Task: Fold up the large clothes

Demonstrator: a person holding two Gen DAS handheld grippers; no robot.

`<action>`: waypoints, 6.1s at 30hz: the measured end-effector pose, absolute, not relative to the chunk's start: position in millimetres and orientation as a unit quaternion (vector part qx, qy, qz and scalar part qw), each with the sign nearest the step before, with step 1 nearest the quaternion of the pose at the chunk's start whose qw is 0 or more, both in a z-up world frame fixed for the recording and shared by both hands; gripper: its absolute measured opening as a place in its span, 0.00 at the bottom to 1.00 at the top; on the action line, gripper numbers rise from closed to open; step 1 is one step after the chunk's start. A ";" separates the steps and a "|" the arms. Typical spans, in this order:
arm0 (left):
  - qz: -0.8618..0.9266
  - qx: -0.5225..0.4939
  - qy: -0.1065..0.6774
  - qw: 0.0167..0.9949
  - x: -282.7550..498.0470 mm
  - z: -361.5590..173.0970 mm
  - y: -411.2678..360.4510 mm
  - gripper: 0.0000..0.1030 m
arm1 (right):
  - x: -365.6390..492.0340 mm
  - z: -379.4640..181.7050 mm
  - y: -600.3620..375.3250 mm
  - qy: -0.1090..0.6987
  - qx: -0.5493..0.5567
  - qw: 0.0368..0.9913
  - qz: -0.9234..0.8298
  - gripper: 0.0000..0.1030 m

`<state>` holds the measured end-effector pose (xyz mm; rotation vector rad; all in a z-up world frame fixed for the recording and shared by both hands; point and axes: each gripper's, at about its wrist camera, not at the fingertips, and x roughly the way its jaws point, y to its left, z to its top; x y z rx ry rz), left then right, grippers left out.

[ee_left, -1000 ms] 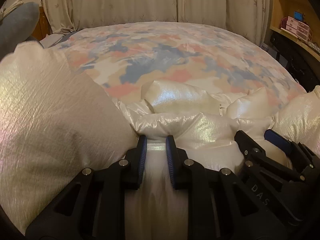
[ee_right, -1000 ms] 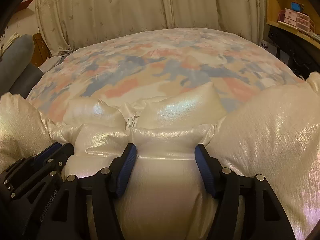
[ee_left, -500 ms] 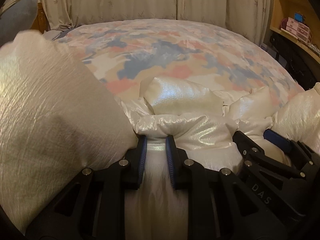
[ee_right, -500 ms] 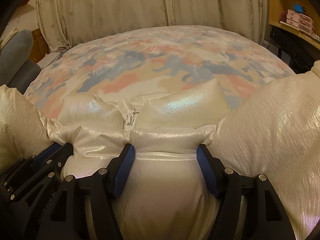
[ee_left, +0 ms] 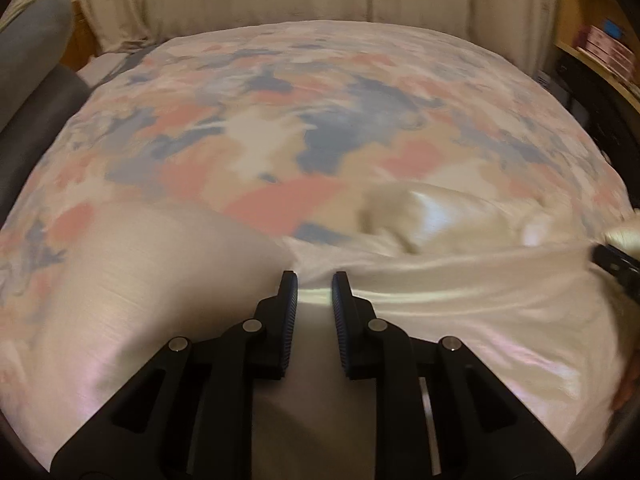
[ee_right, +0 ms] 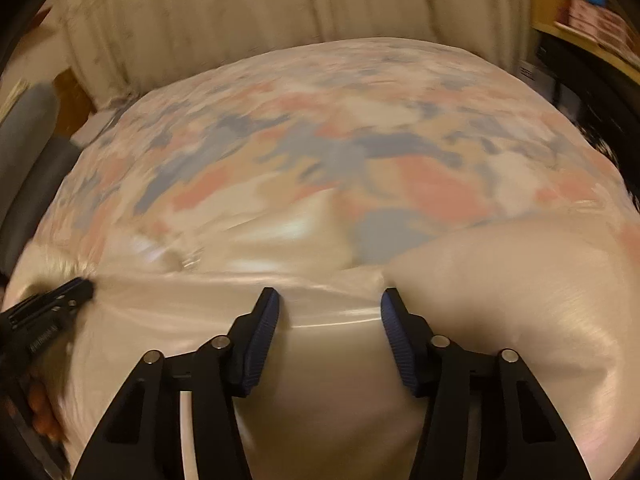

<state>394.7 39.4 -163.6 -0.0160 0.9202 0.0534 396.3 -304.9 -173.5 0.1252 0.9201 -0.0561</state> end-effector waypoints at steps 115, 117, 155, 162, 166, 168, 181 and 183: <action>0.010 -0.167 0.258 0.952 144.1 -138.5 111.4 0.15 | 345.7 -233.2 -146.0 0.421 0.028 0.906 -0.022 0.38; -0.007 -0.136 0.228 0.964 134.8 -120.3 87.5 0.12 | 345.8 -234.6 -145.6 0.419 0.026 0.907 -0.020 0.38; 0.015 -0.291 0.332 0.897 122.3 -186.2 87.9 0.71 | 330.6 -229.1 -156.9 0.405 0.060 0.912 0.013 0.38; 0.032 -0.367 0.352 0.860 82.0 -205.7 119.2 0.79 | 329.9 -228.9 -157.3 0.404 0.060 0.913 0.015 0.38; 0.009 -0.414 0.390 0.822 82.3 -235.1 125.2 0.79 | 329.4 -228.9 -157.7 0.404 0.059 0.913 0.015 0.38; -0.006 -0.443 0.397 0.804 94.9 -251.3 129.2 0.79 | 330.1 -228.8 -158.1 0.404 0.059 0.913 0.015 0.38; 0.003 -0.359 0.324 0.875 171.9 -238.1 126.2 0.36 | 333.8 -229.9 -158.6 0.415 0.060 0.908 0.011 0.38; -0.010 -0.250 0.287 0.925 166.8 -210.8 90.9 0.25 | 335.3 -231.0 -157.1 0.419 0.056 0.906 0.010 0.38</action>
